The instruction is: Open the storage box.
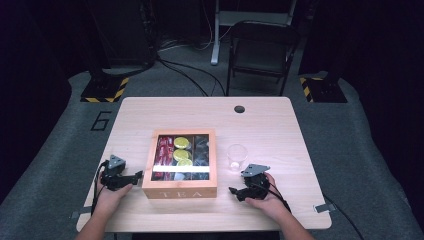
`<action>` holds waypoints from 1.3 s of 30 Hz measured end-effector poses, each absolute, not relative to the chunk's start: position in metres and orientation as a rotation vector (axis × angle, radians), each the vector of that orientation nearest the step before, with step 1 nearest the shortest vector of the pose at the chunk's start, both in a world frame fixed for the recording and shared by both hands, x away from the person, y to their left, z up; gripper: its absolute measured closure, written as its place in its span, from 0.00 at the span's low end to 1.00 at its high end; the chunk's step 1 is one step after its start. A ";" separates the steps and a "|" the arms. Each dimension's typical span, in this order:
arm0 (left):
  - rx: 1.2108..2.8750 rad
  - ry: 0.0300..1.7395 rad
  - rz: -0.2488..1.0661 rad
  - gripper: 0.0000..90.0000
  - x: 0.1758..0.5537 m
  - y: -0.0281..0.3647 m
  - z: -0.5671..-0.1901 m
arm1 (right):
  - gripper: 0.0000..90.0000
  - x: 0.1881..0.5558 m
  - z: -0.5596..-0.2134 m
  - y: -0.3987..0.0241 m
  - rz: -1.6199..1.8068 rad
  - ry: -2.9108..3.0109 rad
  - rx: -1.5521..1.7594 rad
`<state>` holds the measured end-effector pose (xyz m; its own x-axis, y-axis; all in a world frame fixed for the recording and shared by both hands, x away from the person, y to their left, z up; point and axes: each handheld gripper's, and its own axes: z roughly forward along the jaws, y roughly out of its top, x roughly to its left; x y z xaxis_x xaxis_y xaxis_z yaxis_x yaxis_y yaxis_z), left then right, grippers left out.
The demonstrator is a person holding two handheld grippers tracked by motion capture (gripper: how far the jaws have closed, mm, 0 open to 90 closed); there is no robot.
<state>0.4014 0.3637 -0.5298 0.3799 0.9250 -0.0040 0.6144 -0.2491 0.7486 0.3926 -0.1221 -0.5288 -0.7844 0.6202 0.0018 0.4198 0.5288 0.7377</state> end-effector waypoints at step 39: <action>1.992 1.341 0.543 0.43 0.398 0.366 -0.519 | 0.49 0.393 -0.520 -0.127 1.076 2.501 0.916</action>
